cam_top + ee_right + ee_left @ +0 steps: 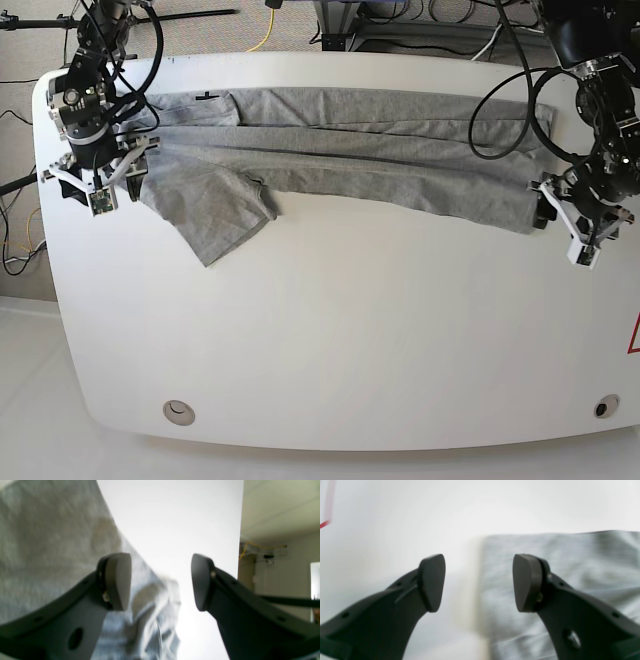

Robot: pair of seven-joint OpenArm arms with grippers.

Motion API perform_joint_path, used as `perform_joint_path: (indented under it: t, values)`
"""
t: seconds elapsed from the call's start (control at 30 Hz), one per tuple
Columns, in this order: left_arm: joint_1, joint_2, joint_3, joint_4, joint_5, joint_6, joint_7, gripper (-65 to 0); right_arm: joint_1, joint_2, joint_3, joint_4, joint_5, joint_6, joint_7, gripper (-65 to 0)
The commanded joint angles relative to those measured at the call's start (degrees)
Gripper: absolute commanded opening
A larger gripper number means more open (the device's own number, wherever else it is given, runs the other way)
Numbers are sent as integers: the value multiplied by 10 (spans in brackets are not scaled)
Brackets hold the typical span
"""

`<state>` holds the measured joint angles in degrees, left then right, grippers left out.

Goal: Fold the T-shirt properly
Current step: 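Open the right gripper and move it over the protruding sleeve, then lower the right gripper and pinch the protruding sleeve flap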

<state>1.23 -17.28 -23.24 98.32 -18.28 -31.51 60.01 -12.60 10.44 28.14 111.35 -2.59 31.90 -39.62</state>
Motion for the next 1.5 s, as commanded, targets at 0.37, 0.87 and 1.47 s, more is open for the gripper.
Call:
perform_joint_path:
  t: [0.37,0.87,1.47]
  values:
    - [51,47,-4,12,-6,3,-12,-250,149,31,-53,-150,4,19,-32,-283]
    - [65,43,-6,12,19,3,-12,-250,229,44,-52,-318,4,72,-33,-283]
    - [50,47,15,12,64,3,-14,-250,238,15,-54,-333,5,81,-88,-282]
